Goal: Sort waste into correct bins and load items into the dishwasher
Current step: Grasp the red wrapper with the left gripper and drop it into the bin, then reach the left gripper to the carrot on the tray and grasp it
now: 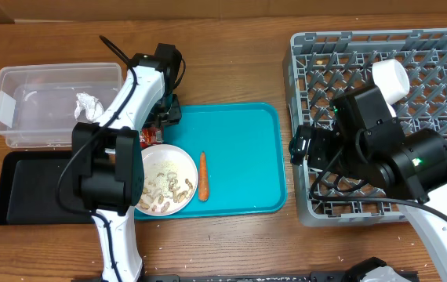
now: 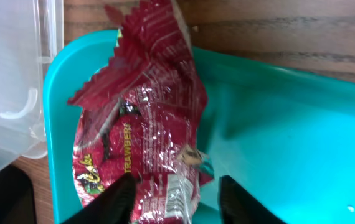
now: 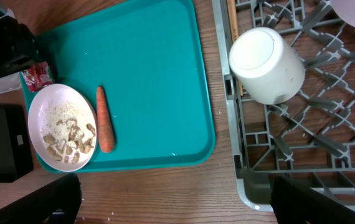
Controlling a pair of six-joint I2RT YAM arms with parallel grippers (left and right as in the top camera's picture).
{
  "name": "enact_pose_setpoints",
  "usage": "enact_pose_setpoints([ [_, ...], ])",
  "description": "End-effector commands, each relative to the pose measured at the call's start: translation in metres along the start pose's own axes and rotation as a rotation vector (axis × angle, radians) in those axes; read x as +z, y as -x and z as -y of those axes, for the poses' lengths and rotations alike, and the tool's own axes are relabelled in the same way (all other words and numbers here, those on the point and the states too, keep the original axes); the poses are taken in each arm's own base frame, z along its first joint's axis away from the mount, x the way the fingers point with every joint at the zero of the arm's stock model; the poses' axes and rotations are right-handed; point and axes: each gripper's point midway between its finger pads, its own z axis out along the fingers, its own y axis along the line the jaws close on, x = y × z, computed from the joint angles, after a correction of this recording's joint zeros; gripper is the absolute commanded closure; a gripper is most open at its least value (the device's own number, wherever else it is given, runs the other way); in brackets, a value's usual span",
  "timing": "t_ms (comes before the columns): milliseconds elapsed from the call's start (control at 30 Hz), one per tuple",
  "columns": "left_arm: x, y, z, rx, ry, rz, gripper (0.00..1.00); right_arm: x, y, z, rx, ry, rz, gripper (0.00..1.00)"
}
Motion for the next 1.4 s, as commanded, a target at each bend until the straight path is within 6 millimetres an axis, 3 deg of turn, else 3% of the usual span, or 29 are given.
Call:
enact_pose_setpoints([
  [0,0.015,0.0,-0.002,-0.016,0.038,-0.02,0.71,-0.002,0.003,-0.001,-0.006,0.003,0.015,0.0],
  [100,0.014,0.005,0.0,0.005,0.028,-0.002,0.94,-0.002,0.003,-0.001,-0.006,0.003,0.015,0.0],
  [233,-0.008,0.015,-0.002,-0.006,0.009,0.036,0.96,-0.002,0.003,0.0,-0.006,0.001,0.016,0.0],
  [367,-0.055,0.029,-0.002,-0.02,-0.05,0.11,0.96,-0.002,0.003,0.0,-0.006,-0.003,0.019,0.0],
  [500,-0.117,0.042,-0.011,-0.014,-0.112,0.237,0.96,-0.002,0.003,0.001,-0.006,-0.003,0.019,0.0],
  [633,-0.16,0.054,-0.045,-0.078,-0.078,0.372,0.96,-0.002,0.003,0.0,-0.006,-0.003,0.019,0.0],
  [733,-0.166,0.063,-0.079,-0.145,-0.015,0.41,0.96,-0.002,0.003,0.001,-0.006,-0.003,0.019,0.0],
  [900,-0.143,0.073,-0.122,-0.241,0.016,0.362,0.96,-0.002,0.003,0.0,-0.006,-0.003,0.019,0.0],
  [933,-0.136,0.075,-0.128,-0.255,0.021,0.348,0.91,-0.002,0.003,0.0,-0.006,-0.003,0.019,0.0],
  [1000,-0.129,0.077,-0.137,-0.267,0.023,0.333,0.59,-0.002,0.003,0.0,-0.006,-0.003,0.019,0.0],
  [1033,-0.128,0.078,-0.142,-0.262,0.026,0.331,0.49,-0.002,0.003,0.001,-0.006,-0.004,0.018,0.0],
  [1133,-0.139,0.076,-0.14,-0.237,-0.025,0.332,0.45,-0.002,0.003,0.001,-0.005,-0.005,0.016,0.0],
  [1233,-0.177,0.066,-0.119,-0.173,-0.144,0.361,0.46,-0.003,0.002,0.001,-0.005,-0.005,0.016,0.0],
  [1367,-0.216,0.027,-0.085,-0.077,-0.223,0.354,0.47,-0.003,0.0,0.003,0.009,-0.011,0.008,0.0],
])
